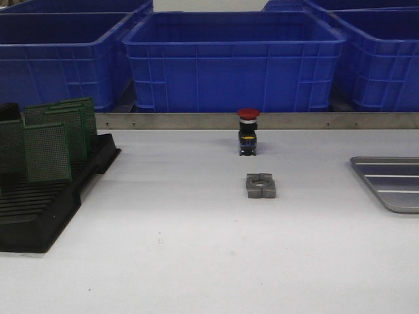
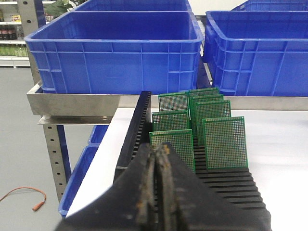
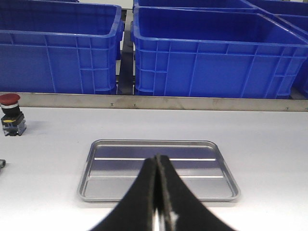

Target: Place circuit board on tray

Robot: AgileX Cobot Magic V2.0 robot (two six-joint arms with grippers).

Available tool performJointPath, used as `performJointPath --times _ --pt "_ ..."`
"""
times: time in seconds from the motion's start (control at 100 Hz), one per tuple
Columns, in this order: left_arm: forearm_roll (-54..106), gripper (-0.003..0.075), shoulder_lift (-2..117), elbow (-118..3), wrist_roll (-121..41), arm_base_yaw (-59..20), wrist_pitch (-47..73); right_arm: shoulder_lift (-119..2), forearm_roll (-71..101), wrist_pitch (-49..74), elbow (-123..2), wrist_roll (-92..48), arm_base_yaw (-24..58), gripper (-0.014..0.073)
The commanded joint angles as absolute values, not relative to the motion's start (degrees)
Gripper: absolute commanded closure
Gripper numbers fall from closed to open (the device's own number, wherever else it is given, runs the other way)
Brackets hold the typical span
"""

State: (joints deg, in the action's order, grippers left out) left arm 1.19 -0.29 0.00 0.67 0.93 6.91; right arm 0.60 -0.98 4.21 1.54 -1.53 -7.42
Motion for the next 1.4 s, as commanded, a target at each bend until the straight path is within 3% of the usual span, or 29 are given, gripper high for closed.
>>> performJointPath --times 0.0,0.44,0.72,1.02,1.23,1.39 --pt "1.74 0.0741 -2.11 2.77 0.98 1.16 1.80 2.12 -1.27 -0.37 0.84 -1.56 -7.69 0.0701" --pt "1.74 0.0741 -2.11 1.63 0.98 1.16 0.84 2.12 -1.27 -0.37 0.84 -1.56 -7.69 0.0701" --pt "1.74 0.0741 0.75 -8.29 0.98 1.16 9.80 2.12 -1.27 -0.35 0.84 -1.56 -7.69 0.0701" --pt "1.74 0.0741 15.94 -24.51 0.98 1.16 27.51 2.12 -1.27 -0.35 0.84 -1.56 -7.69 0.0701" --pt "1.74 0.0733 29.48 -31.97 0.98 1.16 29.78 2.12 -1.27 -0.35 0.84 -1.56 -7.69 0.0701" --pt "2.56 0.0601 39.48 -37.41 -2.97 1.16 32.17 2.12 -1.27 -0.35 0.84 -1.56 -7.69 0.0701"
